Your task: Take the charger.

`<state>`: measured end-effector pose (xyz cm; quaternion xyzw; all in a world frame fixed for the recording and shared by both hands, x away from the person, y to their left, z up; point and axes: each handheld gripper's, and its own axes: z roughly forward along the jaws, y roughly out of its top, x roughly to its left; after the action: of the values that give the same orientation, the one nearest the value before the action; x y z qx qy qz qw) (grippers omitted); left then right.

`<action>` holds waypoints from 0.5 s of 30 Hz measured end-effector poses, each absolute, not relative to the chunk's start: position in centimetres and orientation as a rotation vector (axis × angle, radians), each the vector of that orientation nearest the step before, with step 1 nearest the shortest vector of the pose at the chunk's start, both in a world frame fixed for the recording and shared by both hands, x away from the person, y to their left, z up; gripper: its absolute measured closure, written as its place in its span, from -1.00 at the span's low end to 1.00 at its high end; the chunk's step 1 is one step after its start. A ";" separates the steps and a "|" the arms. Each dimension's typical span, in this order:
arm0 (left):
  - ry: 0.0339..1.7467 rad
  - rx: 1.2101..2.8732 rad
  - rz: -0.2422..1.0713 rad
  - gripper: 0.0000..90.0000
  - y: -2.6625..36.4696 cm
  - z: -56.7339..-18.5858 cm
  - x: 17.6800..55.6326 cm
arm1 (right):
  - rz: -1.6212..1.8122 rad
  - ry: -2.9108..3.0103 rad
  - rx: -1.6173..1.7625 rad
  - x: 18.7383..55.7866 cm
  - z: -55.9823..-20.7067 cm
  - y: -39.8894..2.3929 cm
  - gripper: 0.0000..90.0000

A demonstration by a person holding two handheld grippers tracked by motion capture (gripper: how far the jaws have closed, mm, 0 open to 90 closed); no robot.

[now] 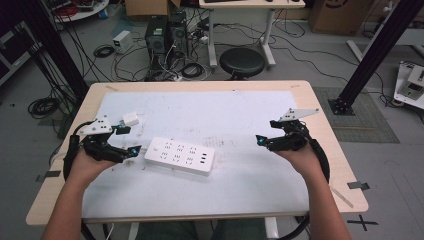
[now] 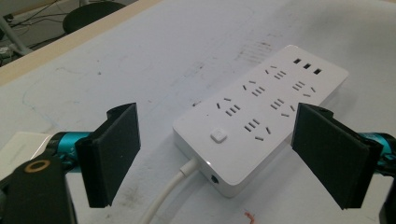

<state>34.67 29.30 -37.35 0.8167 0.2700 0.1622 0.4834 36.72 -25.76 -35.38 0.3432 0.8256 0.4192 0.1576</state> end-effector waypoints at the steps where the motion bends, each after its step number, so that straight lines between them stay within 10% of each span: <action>1: 0.661 1.986 0.398 -0.65 29.3 -37.3 34.6 | 1.204 2.361 0.970 36.7 -35.3 -25.7 -0.57; 15: 0.690 1.989 0.442 -0.65 30.1 -37.1 34.7 | 1.192 2.363 0.954 36.0 -35.0 -25.7 -0.57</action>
<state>34.75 30.08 -37.08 0.8135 0.2823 0.1809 0.4751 36.01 -25.70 -35.05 0.3344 0.8286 0.4181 0.1635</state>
